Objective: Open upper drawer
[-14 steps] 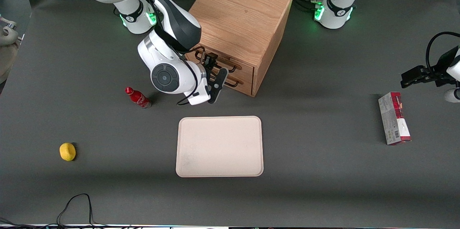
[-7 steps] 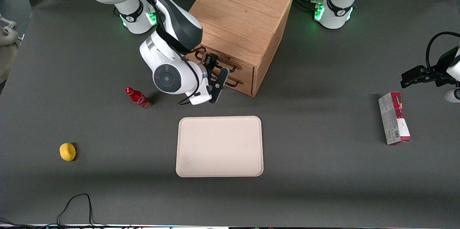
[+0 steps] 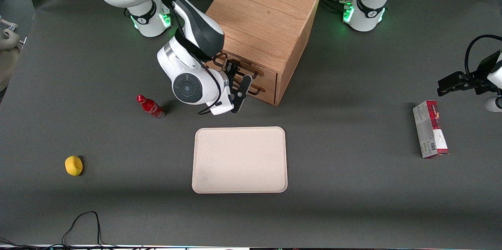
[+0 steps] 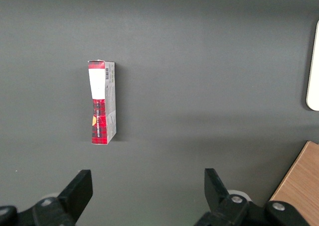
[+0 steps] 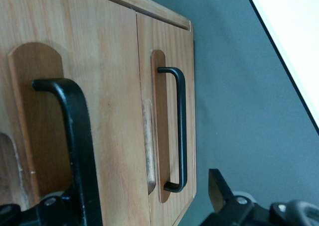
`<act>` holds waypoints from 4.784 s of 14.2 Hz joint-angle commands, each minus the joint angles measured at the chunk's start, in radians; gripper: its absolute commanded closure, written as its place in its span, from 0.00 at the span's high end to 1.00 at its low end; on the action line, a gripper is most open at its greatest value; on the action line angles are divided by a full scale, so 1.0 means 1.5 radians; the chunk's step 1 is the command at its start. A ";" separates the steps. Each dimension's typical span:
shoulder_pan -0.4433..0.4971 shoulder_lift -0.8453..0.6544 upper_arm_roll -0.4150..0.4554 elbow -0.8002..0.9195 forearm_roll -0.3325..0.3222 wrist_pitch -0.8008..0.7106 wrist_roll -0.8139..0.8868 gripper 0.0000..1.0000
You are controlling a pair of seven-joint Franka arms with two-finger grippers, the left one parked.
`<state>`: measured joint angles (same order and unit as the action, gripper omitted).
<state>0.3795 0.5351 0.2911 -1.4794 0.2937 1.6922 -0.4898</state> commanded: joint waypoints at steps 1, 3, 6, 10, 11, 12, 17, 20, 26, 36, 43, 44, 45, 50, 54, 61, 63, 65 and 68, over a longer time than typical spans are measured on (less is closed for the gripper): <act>0.007 0.005 -0.011 0.006 0.006 0.009 -0.017 1.00; 0.005 0.005 -0.013 0.006 0.007 0.009 -0.018 1.00; 0.002 0.008 -0.015 0.015 0.008 0.014 -0.043 1.00; -0.025 0.019 -0.015 0.030 0.009 0.014 -0.045 1.00; -0.028 0.020 -0.015 0.032 0.008 0.014 -0.046 1.00; -0.030 0.020 -0.015 0.035 0.008 0.014 -0.047 1.00; -0.052 0.047 -0.015 0.077 0.008 0.014 -0.054 1.00; -0.054 0.058 -0.016 0.092 0.008 0.014 -0.061 1.00; -0.071 0.076 -0.016 0.122 0.008 0.014 -0.064 1.00; -0.099 0.103 -0.016 0.172 0.009 0.014 -0.064 1.00; -0.111 0.113 -0.016 0.194 0.009 0.019 -0.073 1.00; -0.116 0.115 -0.016 0.197 0.009 0.019 -0.073 1.00; -0.120 0.117 -0.015 0.198 0.010 0.021 -0.074 1.00; -0.140 0.117 -0.014 0.206 0.034 0.035 -0.075 1.00; -0.148 0.117 -0.015 0.208 0.035 0.035 -0.074 1.00; -0.162 0.117 -0.016 0.213 0.035 0.040 -0.078 1.00; -0.162 0.117 -0.017 0.213 0.034 0.040 -0.079 1.00; -0.168 0.118 -0.017 0.222 0.034 0.040 -0.077 1.00; -0.175 0.123 -0.017 0.237 0.033 0.044 -0.075 1.00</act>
<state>0.1273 0.6913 0.2642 -1.1779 0.3214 1.7617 -0.5823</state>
